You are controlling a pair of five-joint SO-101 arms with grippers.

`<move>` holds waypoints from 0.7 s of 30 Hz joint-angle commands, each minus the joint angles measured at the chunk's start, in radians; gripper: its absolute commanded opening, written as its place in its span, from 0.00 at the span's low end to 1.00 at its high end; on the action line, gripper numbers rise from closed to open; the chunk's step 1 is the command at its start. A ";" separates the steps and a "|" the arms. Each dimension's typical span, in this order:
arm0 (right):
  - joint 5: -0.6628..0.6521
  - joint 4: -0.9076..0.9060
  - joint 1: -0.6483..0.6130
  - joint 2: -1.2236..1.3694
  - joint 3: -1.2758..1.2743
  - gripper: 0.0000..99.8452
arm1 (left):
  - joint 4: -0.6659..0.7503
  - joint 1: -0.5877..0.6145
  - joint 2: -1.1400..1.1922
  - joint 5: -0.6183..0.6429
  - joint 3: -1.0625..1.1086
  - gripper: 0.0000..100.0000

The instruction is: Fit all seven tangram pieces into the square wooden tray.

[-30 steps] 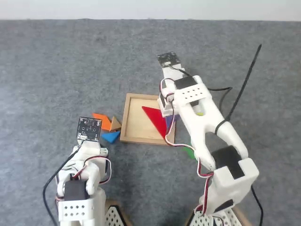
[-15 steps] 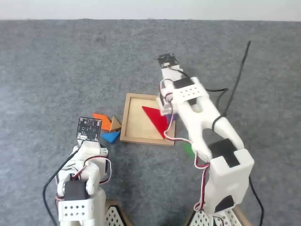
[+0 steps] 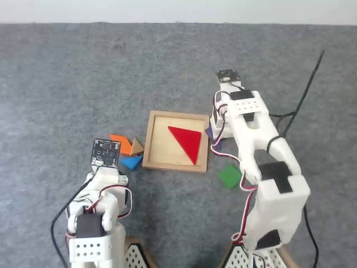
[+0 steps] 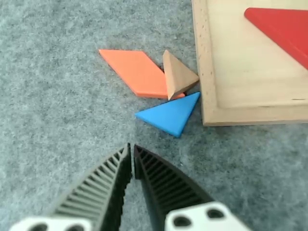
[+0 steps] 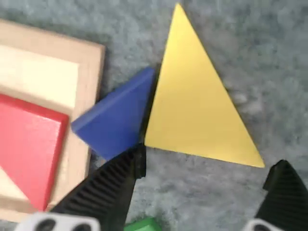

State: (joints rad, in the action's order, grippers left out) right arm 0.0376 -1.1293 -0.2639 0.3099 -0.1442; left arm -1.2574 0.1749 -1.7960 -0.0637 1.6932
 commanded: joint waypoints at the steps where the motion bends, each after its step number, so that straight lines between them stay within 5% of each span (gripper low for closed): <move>1: -0.008 -0.013 -0.076 -0.163 0.006 0.40 | -0.005 0.005 -0.020 0.008 -0.008 0.01; 9: -0.009 0.104 -0.168 -0.259 -0.180 0.40 | -0.005 0.005 -0.020 0.008 -0.008 0.01; 21: -0.011 0.124 -0.208 0.031 -0.061 0.40 | -0.005 0.005 -0.020 0.008 -0.008 0.01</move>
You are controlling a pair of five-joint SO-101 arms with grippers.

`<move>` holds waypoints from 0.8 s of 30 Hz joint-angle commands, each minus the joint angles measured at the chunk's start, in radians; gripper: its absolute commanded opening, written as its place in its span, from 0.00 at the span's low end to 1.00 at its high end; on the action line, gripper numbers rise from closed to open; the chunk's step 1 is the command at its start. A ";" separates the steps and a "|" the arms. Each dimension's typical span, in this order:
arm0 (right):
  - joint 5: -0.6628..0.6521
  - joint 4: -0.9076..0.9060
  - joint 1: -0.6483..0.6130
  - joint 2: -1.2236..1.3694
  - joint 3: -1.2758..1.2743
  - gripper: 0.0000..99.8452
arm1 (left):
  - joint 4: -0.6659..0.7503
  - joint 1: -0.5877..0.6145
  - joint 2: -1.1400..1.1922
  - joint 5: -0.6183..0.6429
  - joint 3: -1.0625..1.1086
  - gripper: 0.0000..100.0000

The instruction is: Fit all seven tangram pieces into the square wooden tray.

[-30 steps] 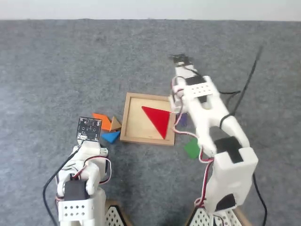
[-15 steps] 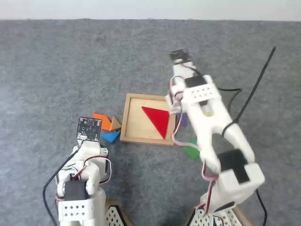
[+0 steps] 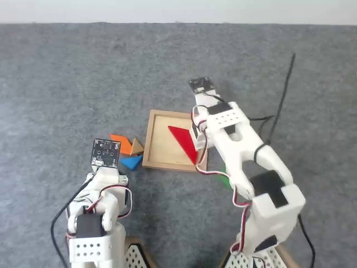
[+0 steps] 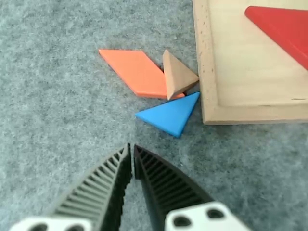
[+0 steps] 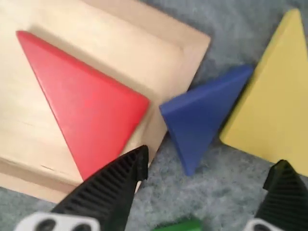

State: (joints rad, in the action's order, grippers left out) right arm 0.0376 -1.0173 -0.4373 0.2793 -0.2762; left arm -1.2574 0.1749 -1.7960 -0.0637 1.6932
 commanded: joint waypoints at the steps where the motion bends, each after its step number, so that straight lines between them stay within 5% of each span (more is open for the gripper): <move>1: -0.011 0.012 -0.048 0.081 0.087 0.40 | -0.005 0.005 -0.020 0.008 -0.008 0.01; 24: 0.032 -0.039 -0.312 0.127 0.259 0.40 | -0.005 0.005 -0.020 0.008 -0.008 0.01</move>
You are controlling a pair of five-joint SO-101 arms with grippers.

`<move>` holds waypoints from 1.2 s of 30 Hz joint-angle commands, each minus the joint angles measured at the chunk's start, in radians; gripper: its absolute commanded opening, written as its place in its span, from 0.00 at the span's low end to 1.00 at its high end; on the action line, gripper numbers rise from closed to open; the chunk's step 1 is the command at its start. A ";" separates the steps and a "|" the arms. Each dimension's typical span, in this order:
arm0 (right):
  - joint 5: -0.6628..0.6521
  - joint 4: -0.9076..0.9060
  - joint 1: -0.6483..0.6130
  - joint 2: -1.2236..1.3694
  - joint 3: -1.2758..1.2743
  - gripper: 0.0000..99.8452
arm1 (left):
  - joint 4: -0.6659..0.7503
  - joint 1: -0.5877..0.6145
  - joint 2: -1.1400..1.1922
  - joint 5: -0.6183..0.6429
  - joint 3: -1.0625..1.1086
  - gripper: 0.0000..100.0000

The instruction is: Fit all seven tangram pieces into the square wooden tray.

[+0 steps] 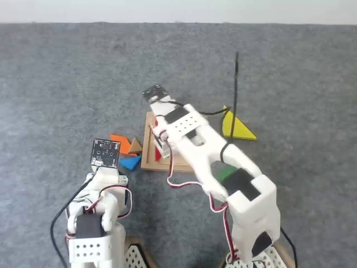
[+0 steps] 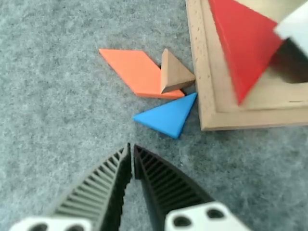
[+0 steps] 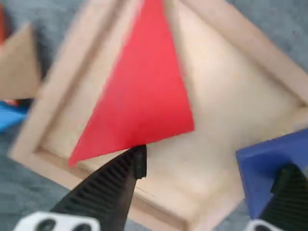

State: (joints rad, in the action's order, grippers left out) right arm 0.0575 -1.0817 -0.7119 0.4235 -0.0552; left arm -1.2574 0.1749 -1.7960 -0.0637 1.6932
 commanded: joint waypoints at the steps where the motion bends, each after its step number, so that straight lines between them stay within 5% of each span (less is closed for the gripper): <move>1: 0.025 0.024 -0.042 -0.022 0.044 0.40 | -0.005 0.005 -0.020 0.008 -0.008 0.01; 11: 0.044 -0.105 -0.048 -0.213 0.044 0.40 | -0.005 0.005 -0.020 0.008 -0.008 0.01; 23: -0.295 -0.278 0.453 -0.351 0.043 0.40 | -0.005 0.005 -0.020 0.008 -0.008 0.01; 30: -0.236 -0.176 0.470 -0.170 0.080 0.40 | -0.005 0.005 -0.020 0.008 -0.008 0.01; 36: -0.404 -0.183 0.484 -0.150 0.081 0.49 | -0.005 0.005 -0.020 0.008 -0.008 0.01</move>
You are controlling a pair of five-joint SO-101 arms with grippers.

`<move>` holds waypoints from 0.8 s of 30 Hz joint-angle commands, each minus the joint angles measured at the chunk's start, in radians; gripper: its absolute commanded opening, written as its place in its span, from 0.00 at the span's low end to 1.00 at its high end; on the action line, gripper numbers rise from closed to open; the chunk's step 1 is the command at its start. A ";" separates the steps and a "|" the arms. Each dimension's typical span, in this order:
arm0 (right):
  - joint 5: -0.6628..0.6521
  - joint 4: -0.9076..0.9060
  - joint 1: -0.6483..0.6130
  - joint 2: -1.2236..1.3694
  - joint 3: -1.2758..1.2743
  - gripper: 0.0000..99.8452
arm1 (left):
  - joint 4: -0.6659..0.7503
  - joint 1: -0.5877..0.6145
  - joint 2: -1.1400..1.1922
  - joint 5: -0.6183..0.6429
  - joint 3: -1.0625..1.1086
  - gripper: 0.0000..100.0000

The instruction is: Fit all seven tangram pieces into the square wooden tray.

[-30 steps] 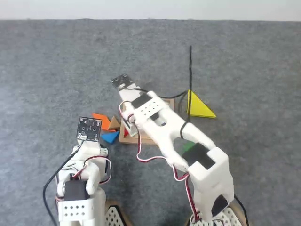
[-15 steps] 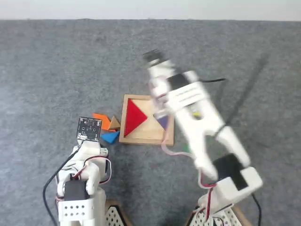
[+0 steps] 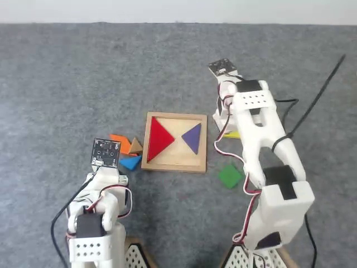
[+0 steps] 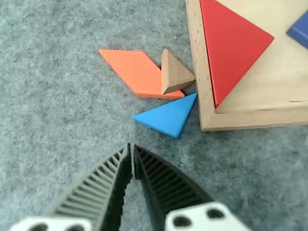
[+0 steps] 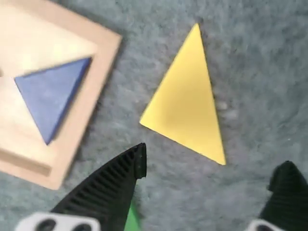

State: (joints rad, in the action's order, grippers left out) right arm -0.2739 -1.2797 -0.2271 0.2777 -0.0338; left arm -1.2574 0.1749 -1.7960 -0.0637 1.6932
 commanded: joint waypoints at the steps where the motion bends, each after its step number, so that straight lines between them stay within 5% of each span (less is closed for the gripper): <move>1: -0.091 0.016 -0.010 -0.002 0.060 0.51 | -0.005 0.005 -0.020 0.008 -0.008 0.01; 12: -0.181 0.185 -0.054 0.084 -0.028 0.52 | -0.005 0.005 -0.020 0.008 -0.008 0.01; 24: -0.295 0.125 -0.021 0.305 0.164 0.52 | -0.005 0.005 -0.020 0.008 -0.008 0.01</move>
State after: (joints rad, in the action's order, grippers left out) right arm -0.5378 -1.1339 -0.2624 0.5554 0.0660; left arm -1.2574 0.1749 -1.7960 -0.0637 1.6932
